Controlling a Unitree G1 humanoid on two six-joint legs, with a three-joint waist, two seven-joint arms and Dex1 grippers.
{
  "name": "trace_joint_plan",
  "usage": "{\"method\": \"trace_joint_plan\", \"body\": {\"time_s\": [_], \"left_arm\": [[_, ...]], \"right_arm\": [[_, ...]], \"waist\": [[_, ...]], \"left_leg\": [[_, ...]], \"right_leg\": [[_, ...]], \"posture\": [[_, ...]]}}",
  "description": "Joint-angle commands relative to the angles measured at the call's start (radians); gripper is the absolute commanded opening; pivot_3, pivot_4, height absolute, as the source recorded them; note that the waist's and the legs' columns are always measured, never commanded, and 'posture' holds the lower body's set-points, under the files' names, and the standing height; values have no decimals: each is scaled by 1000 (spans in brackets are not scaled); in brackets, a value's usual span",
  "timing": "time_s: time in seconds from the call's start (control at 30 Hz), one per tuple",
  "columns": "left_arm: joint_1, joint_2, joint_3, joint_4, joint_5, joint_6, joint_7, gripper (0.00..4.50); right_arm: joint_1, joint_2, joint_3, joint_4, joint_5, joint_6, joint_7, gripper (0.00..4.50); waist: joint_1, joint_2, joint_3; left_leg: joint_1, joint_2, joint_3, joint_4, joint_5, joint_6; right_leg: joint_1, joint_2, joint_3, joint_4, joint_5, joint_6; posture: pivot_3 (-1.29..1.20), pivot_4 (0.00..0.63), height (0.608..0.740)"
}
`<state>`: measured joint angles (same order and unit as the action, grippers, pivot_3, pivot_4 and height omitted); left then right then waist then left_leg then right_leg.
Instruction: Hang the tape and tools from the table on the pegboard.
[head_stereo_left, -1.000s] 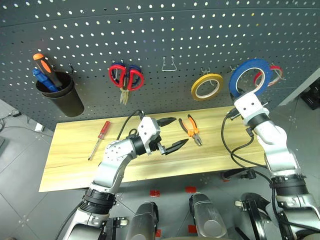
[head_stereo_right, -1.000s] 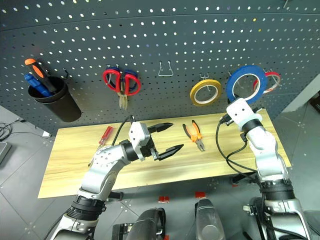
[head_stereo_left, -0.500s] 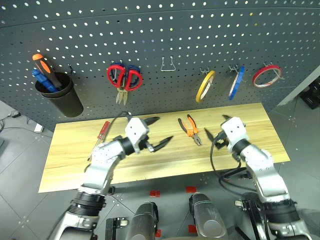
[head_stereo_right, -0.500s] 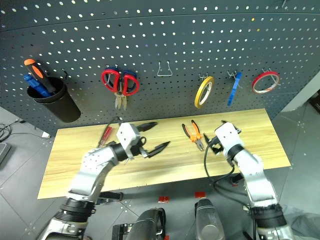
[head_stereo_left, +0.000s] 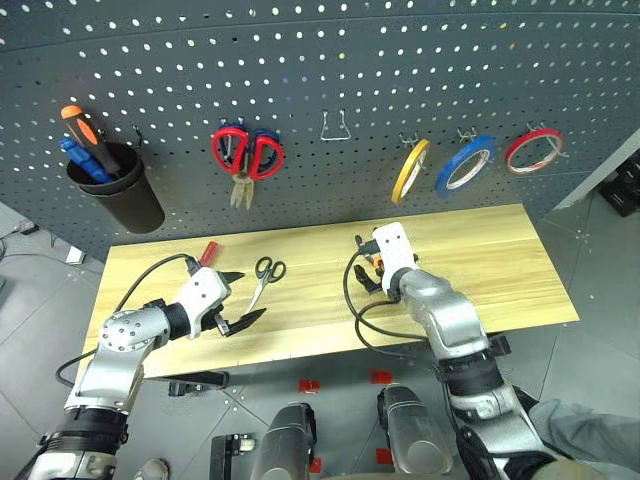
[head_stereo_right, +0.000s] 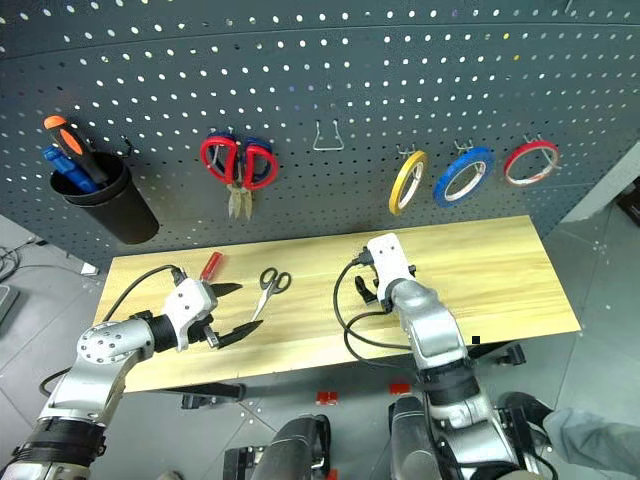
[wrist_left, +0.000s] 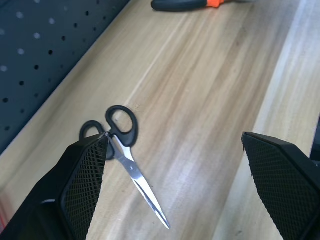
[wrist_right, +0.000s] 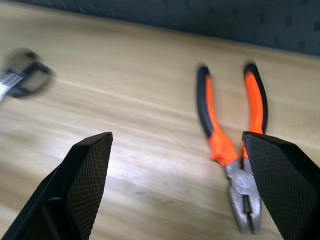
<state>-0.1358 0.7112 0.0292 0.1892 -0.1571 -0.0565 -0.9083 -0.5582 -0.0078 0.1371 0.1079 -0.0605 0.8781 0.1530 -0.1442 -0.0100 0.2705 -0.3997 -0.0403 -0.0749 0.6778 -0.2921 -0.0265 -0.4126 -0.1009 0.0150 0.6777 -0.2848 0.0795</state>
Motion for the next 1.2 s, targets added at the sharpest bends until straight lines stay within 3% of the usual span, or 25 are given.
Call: {"method": "trace_joint_plan", "body": {"time_s": [0.03,0.37,0.93,1.07,1.13,1.2], "left_arm": [[22,3,23,-63,-17,12,6,4500],[15,-18,32,-148,-45,87,27,4500],[11,-47,21,-177,-49,111,50,4500],[27,-54,29,-177,-57,107,51,4500],[35,-57,36,-178,-63,105,52,4500],[43,-59,45,-179,-60,92,62,4500]], "right_arm": [[-104,3,-38,192,5,-112,-28,4428],[-310,8,-93,641,28,-290,-13,4428],[-458,10,-126,1069,13,-420,-8,4428],[-454,17,-110,1100,-8,-452,-16,3286],[-451,21,-100,1105,-19,-471,-18,2478],[-446,25,-99,1097,-21,-495,-34,2305]], "waist": [[-5,0,0],[-26,0,0],[-22,-1,2],[-22,-1,2],[-22,-1,2],[-21,-1,2]], "left_leg": [[0,0,0,0,0,0],[-1,1,3,-1,0,0],[0,2,3,-1,0,0],[0,2,3,-1,0,1],[0,2,3,-1,0,1],[0,2,3,-1,0,1]], "right_leg": [[-1,0,0,1,0,0],[-3,1,1,2,0,0],[-3,1,2,2,0,0],[-2,1,2,2,0,0],[-2,1,2,2,0,0],[-2,1,2,2,0,0]], "posture": [[-197,253,740],[-158,275,740],[-127,310,740],[-127,310,740],[-128,309,740],[-126,305,740]]}}
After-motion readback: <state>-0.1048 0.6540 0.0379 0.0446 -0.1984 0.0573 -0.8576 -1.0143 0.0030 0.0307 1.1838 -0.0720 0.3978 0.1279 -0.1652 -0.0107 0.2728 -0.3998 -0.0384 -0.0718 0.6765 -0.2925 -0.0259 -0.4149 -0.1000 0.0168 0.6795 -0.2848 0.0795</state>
